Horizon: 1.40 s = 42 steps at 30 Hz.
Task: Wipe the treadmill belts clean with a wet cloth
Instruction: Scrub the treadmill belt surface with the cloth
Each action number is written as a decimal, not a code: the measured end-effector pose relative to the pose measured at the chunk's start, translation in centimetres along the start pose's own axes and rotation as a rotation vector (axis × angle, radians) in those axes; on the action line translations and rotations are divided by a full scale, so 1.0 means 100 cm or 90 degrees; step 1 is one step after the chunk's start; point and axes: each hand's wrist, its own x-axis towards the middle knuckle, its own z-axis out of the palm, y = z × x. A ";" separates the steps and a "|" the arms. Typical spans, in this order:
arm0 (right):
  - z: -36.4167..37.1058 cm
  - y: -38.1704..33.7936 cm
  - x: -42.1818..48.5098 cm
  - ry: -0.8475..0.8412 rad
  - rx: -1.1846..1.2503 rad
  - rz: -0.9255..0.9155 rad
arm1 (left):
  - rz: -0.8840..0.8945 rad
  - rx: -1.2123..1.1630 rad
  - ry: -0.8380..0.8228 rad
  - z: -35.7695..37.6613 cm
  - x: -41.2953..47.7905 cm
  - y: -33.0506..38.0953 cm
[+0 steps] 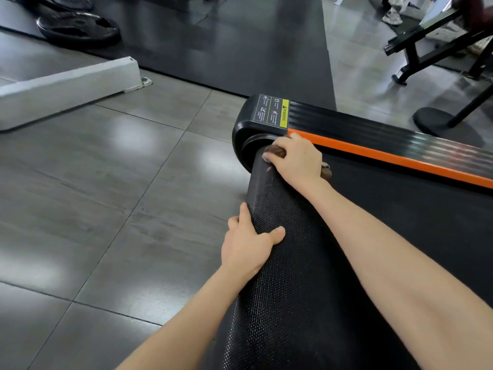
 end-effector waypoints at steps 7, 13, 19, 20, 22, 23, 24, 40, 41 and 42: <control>-0.021 -0.009 -0.058 -0.043 0.044 -0.101 | -0.008 0.028 0.007 -0.001 -0.002 0.004; -0.005 -0.013 -0.002 -0.013 -0.021 0.002 | -0.018 0.014 0.002 -0.002 -0.003 0.005; -0.014 -0.021 -0.052 -0.042 -0.030 -0.125 | -0.022 0.031 0.008 -0.002 -0.004 0.006; -0.013 -0.019 -0.041 -0.031 -0.046 -0.120 | -0.022 0.026 0.008 -0.002 -0.004 0.006; -0.008 -0.013 -0.013 -0.009 -0.074 -0.093 | -0.025 0.014 0.005 -0.002 -0.005 0.006; -0.005 -0.012 -0.003 -0.004 -0.086 -0.083 | -0.026 0.008 0.005 -0.002 -0.004 0.005; -0.002 -0.011 0.002 -0.003 -0.092 -0.079 | -0.027 0.005 0.004 -0.002 -0.004 0.005; 0.004 -0.007 0.014 0.024 -0.091 0.013 | -0.021 -0.034 0.003 -0.001 -0.002 0.002; 0.005 -0.006 0.013 0.019 -0.098 -0.014 | -0.016 -0.042 0.004 -0.001 -0.001 0.001; 0.004 0.001 0.011 0.021 -0.095 -0.024 | -0.018 -0.047 0.003 -0.001 -0.002 0.001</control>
